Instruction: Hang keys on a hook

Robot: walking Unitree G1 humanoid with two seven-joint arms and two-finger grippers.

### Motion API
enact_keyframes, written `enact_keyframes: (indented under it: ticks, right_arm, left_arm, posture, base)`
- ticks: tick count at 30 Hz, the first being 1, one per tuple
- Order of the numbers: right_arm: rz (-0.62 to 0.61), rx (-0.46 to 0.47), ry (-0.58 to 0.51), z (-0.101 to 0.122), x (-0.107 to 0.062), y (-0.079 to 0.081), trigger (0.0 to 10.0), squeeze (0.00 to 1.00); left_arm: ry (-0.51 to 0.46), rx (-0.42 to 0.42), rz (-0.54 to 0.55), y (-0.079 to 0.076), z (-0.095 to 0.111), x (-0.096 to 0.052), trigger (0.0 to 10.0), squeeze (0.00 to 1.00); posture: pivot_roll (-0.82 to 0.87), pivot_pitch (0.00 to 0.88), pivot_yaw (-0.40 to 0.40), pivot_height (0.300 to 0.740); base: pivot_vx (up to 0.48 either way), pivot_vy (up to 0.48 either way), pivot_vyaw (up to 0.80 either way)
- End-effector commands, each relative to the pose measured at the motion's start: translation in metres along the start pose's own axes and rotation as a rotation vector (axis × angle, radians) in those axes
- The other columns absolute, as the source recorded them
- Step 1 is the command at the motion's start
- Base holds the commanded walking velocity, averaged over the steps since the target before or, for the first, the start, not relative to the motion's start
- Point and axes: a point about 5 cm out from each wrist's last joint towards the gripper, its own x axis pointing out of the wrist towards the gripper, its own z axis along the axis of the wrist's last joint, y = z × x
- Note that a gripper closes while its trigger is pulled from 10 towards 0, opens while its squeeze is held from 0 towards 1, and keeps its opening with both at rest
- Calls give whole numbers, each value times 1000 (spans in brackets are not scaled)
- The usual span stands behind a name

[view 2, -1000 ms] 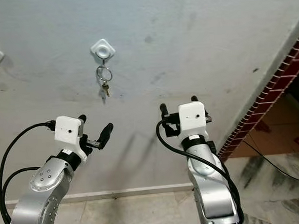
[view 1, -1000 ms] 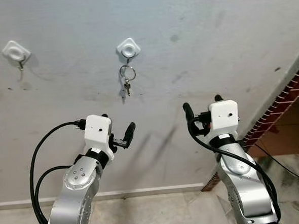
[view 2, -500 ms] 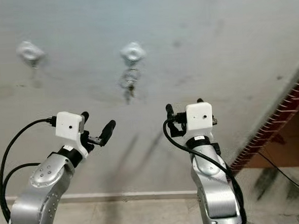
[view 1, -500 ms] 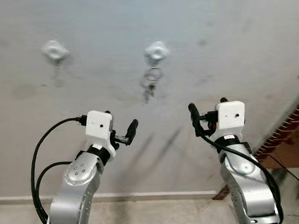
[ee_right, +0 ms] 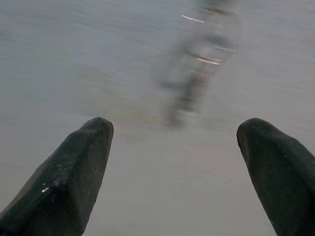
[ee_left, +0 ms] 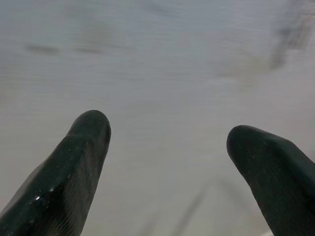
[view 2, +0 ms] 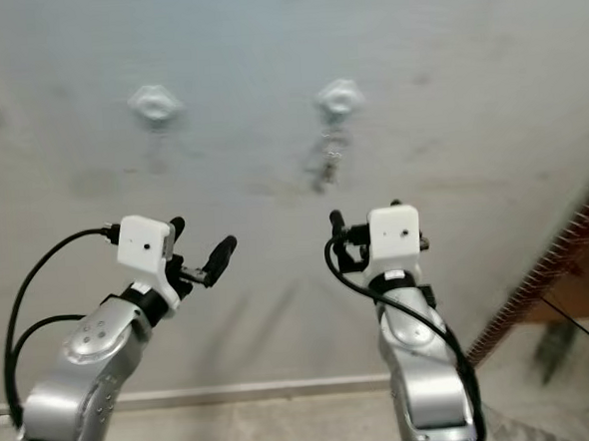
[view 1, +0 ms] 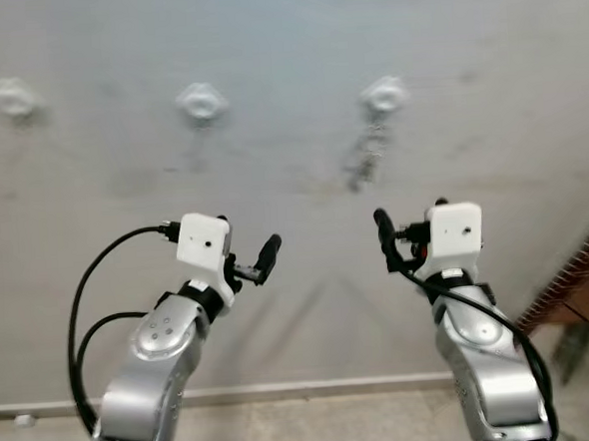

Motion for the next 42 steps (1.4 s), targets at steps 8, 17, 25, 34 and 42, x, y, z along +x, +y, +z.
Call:
enact_keyframes:
  ticks: [8,17,25,34,42]
  right_arm:
    - [-47,9,13,-6,0,-5,10000,0]
    - [-42,-8,17,-5,1,-10,10000,0]
    - [-28,-17,14,-4,5,-10,10000,0]
    - [-37,-18,14,-4,3,-10,10000,0]
    - [-41,-23,14,-4,4,-10,10000,0]
  left_arm:
    - [-8,2,-71,-8,5,5,10000,0]
    - [-14,-14,-94,-19,2,5,10000,0]
    - [-9,-17,-56,-19,0,7,10000,0]
    - [-8,-11,-47,-18,-1,8,10000,0]
    - [-9,-10,-43,-18,0,9,10000,0]
  posture:
    - [242,14,-4,740]
    - [225,12,-34,740]
    - [219,14,-46,740]
    - [213,18,-34,740]
    - [211,18,-31,740]
  base:
    - [0,0,0]
    - [0,0,0]
    - [0,0,0]
    - [0,0,0]
    - [0,0,0]
